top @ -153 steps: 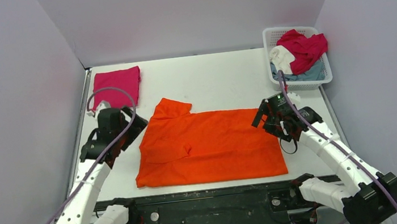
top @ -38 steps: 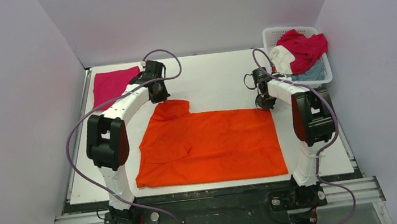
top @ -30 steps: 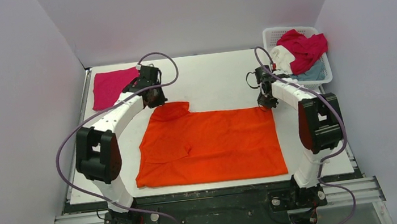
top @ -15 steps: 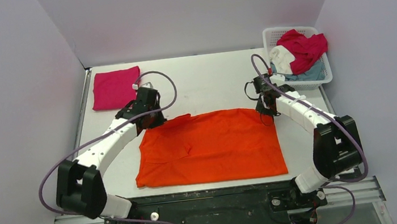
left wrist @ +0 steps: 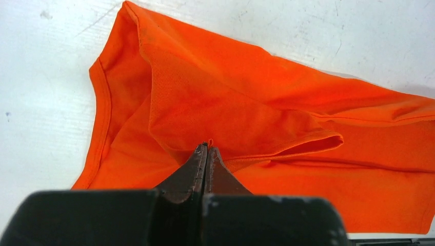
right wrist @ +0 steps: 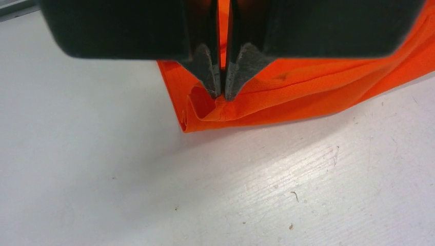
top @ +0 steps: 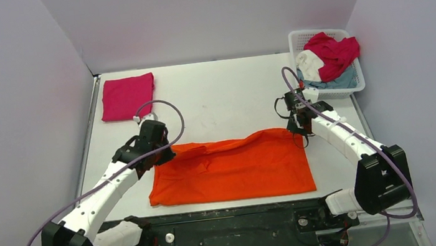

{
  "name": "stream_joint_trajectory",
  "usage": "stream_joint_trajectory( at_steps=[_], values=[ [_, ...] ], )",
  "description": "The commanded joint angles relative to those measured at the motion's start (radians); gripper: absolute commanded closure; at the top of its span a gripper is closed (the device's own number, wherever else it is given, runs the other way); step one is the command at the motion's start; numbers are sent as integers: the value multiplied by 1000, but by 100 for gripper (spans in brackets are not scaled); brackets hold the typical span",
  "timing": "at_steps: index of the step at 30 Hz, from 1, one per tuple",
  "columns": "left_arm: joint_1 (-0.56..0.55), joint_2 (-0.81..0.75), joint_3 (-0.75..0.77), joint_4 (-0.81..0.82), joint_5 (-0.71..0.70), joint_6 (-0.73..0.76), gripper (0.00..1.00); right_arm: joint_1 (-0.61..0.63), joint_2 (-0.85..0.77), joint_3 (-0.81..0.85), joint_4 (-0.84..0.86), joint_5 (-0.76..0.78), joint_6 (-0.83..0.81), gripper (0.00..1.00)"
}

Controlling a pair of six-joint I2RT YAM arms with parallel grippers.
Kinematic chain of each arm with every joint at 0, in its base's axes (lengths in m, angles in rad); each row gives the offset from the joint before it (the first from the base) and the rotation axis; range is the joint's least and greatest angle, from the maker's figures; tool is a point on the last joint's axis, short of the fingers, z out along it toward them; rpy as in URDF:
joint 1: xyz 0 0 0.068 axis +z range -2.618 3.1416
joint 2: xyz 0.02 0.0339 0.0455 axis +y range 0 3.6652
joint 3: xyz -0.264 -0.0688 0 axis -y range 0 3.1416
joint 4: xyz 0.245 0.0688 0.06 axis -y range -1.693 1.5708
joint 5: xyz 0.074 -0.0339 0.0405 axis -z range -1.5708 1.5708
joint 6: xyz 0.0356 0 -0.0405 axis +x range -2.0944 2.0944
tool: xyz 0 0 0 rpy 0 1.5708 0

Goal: Fold and stack the t-shirts
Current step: Fold the other side of the tshirt into a rectangle

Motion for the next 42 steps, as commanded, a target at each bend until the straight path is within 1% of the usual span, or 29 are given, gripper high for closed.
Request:
stream_joint_trajectory(
  at_steps=[1,8,21,22,23,24,25,26,27,28,29,30,32,33,35,36,37,39,40,41,42],
  values=[
    [-15,-105,-28,-67,-22,-52,100,4,-50,-23,-55,15,-25,100],
    [-25,-203,-62,-119,-17,-78,100,4,-59,-42,-55,8,-42,100],
    [-55,-292,-207,-130,57,-157,100,4,11,-54,-36,10,-40,100],
    [-56,-297,-224,-140,65,-170,100,4,10,-58,-36,9,-36,97],
    [-58,-306,-231,-146,67,-176,97,4,5,-70,-40,10,-33,94],
    [-59,-311,-240,-172,66,-190,89,3,1,-76,-44,21,-31,89],
    [-66,-323,-236,-185,66,-196,85,3,-14,-88,-60,30,-22,84],
    [-70,-330,-229,-213,75,-210,70,4,-24,-95,-69,54,-20,73],
    [-75,-346,-212,-229,81,-222,62,3,-50,-108,-96,68,-12,69],
    [-77,-359,-203,-260,96,-237,45,3,-65,-116,-123,101,-5,60],
    [-79,-389,-178,-276,98,-241,37,3,-104,-127,-139,118,9,55],
    [-81,-403,-163,-310,85,-245,24,3,-124,-132,-170,145,16,46],
    [-81,-447,-113,-349,61,-237,19,3,-194,-147,-202,167,34,34],
    [-81,-471,-89,-349,63,-225,19,3,-237,-155,-207,167,39,31],
    [-82,-496,-90,-310,81,-212,18,3,-296,-157,-218,156,51,29],
    [-82,-500,-97,-259,96,-208,17,2,-323,-153,-214,131,55,26],
    [-82,-494,-118,-230,116,-205,16,2,-333,-149,-209,115,53,25],
    [-82,-459,-149,-97,158,-196,15,3,-342,-129,-181,-5,29,25],
    [-82,-442,-160,-61,172,-193,15,4,-337,-120,-149,-43,12,25],
    [-82,-405,-178,17,192,-189,14,8,-332,-119,-123,-135,3,25],
    [-82,-383,-189,58,208,-189,14,11,-317,-120,-68,-179,-10,25]
  ],
)
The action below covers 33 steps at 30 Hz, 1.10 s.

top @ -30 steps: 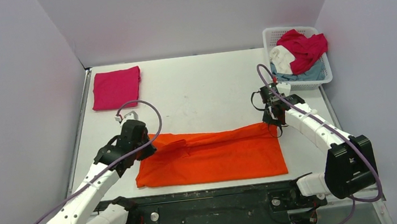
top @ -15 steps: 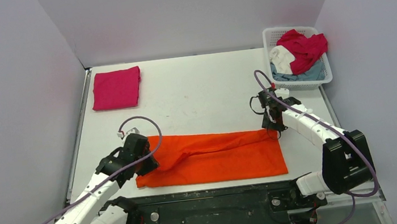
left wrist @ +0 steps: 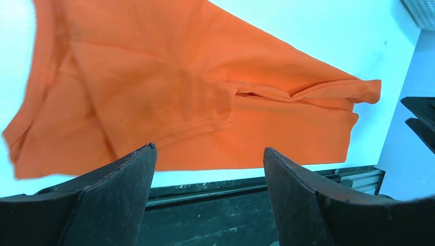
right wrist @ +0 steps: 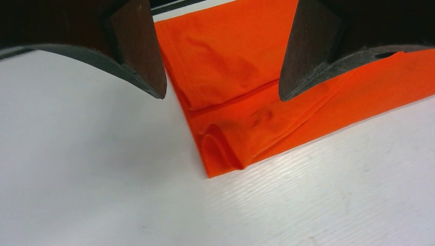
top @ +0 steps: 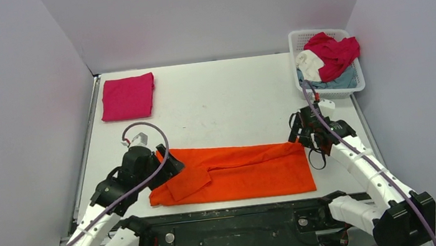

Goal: Fold and stack the t-shirts
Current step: Fold the other side of the tshirt into a rectangle

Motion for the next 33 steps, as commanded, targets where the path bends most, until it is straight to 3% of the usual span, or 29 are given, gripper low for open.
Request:
stream_joint_trajectory(
  at_steps=[1,6,11,15,18,27,33],
  values=[
    [-6,138,-62,319,93,28,13,23,42,29,110,-282,-41,25],
    [-1,337,-84,459,96,41,11,81,216,95,278,-360,-93,25],
    [44,462,-130,528,120,37,10,104,435,150,310,-379,-68,27],
    [111,506,-211,581,158,27,9,105,491,123,294,-334,-57,29],
    [150,499,-243,570,156,40,8,102,457,82,245,-244,-63,30],
    [266,435,-265,485,145,104,7,52,125,-165,-7,-23,2,29],
    [269,444,-224,514,170,106,7,19,-2,-154,42,-130,19,28]
  ],
)
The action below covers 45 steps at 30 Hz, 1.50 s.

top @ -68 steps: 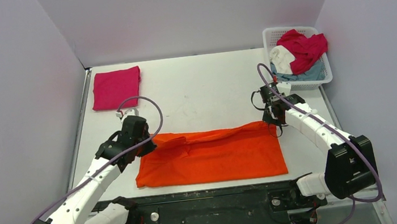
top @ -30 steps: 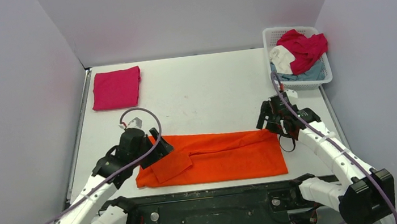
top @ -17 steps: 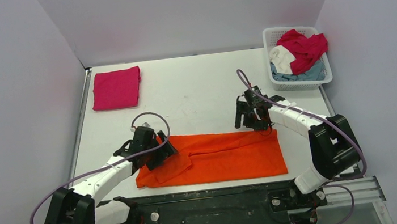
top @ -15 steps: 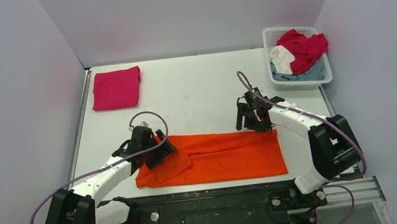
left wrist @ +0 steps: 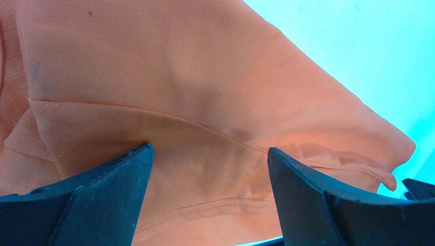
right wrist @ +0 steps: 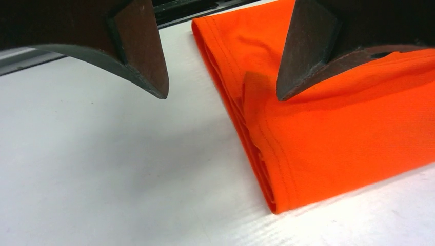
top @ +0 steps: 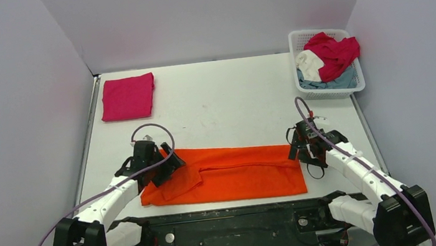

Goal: Fold and stack the t-shirts
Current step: Rotate the tshirt 90 degrees

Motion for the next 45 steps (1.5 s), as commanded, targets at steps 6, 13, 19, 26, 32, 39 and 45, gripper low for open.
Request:
stream_joint_trajectory(
  at_steps=[6,13,19,26,32,39,45],
  values=[
    [9,82,80,-4,-26,31,7,49,32,87,241,-295,-19,29],
    [9,276,169,91,-18,37,6,107,259,89,364,-344,-1,31],
    [9,564,447,109,-21,112,6,117,299,-1,333,-298,-31,31],
    [1,953,973,6,65,252,6,148,133,-146,171,-144,24,29],
    [-17,1215,1391,-99,189,275,6,255,-6,-181,148,-181,134,27],
    [-126,1583,2059,-226,277,191,6,517,47,-136,207,-184,121,27],
    [-127,1735,2098,226,368,-127,6,731,184,-23,319,-217,84,27]
  ],
)
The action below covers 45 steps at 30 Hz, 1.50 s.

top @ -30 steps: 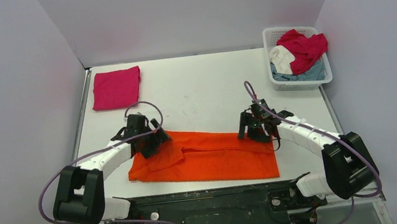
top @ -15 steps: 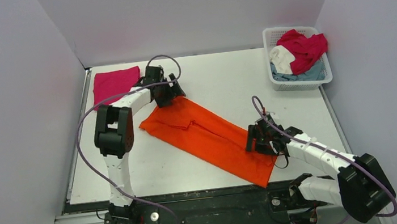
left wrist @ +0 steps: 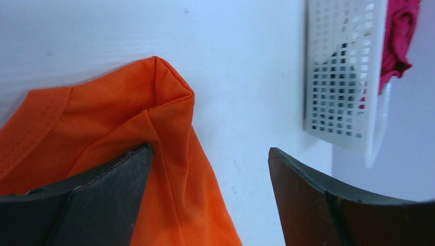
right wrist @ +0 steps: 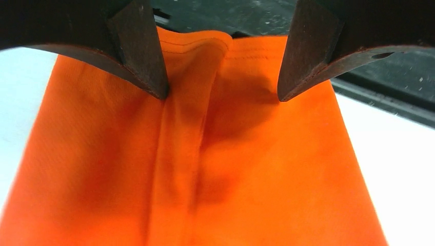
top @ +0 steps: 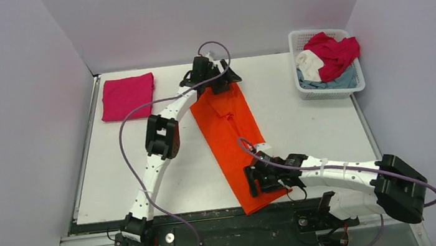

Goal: Fold and stack the t-shirts
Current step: Rotate the tshirt 90 degrees

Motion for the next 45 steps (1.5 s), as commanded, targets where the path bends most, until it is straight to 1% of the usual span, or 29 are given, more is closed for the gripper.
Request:
stream_joint_trajectory(
  at_steps=[1,3,4,6,8,10,12,16,18,21,23,26,28,29,30,34,35,36,37,38,39,40,41,42,43,44,45],
  values=[
    [12,69,40,323,44,-248,6,120,120,109,67,-61,-12,27],
    [6,88,74,375,5,-273,6,145,186,154,118,-94,-11,27],
    [4,93,83,385,-43,-279,6,150,227,172,132,-120,-14,27],
    [2,98,87,412,-121,-280,6,163,275,220,151,-130,-24,28],
    [10,109,91,450,-165,-294,6,167,313,261,162,-122,-27,28],
    [25,124,97,481,-181,-311,6,168,345,316,172,-105,-18,27],
    [43,136,112,480,-187,-315,6,168,384,359,187,-96,-7,27],
    [80,107,121,469,-148,-296,6,161,440,439,169,-100,-35,28],
    [86,66,111,460,-120,-269,6,158,421,469,122,-82,-62,28],
    [83,-24,92,442,-77,-219,6,158,347,490,30,-49,-85,28],
    [76,-83,73,436,-33,-189,6,158,284,478,-23,-18,-74,28],
    [58,-158,53,386,38,-144,6,153,215,443,-128,58,-3,28],
    [44,-216,48,281,59,-82,6,149,164,410,-180,112,44,29],
    [40,-276,44,214,62,-38,6,149,121,394,-190,135,59,30],
    [32,-291,26,180,59,-16,6,147,75,361,-202,143,88,31],
    [15,-447,-65,-20,28,107,6,139,-37,272,-230,189,189,33],
    [7,-507,-85,-104,7,149,6,136,-46,252,-234,191,216,34],
    [1,-538,-136,-150,-15,167,6,130,-55,243,-239,188,228,35],
    [-14,-609,-170,-233,-73,197,6,128,-57,228,-239,185,250,38],
    [-25,-649,-271,-262,-102,211,6,126,-51,222,-239,179,258,39],
    [-51,-742,-329,-298,-182,229,6,125,-45,213,-236,176,268,42],
    [-67,-791,-478,-304,-229,231,6,124,-29,211,-230,171,270,42],
    [-104,-906,-570,-287,-333,225,6,122,-21,212,-223,169,272,43],
    [-120,-1034,-750,-268,-382,210,6,121,1,214,-218,160,271,44],
    [-148,-1094,-851,-211,-431,174,6,122,14,218,-205,154,267,45],
    [-157,-1223,-1043,-183,-442,151,6,124,33,219,-195,143,265,45],
    [-169,-1289,-1214,-132,-460,81,6,125,43,217,-172,139,264,45]
  ],
)
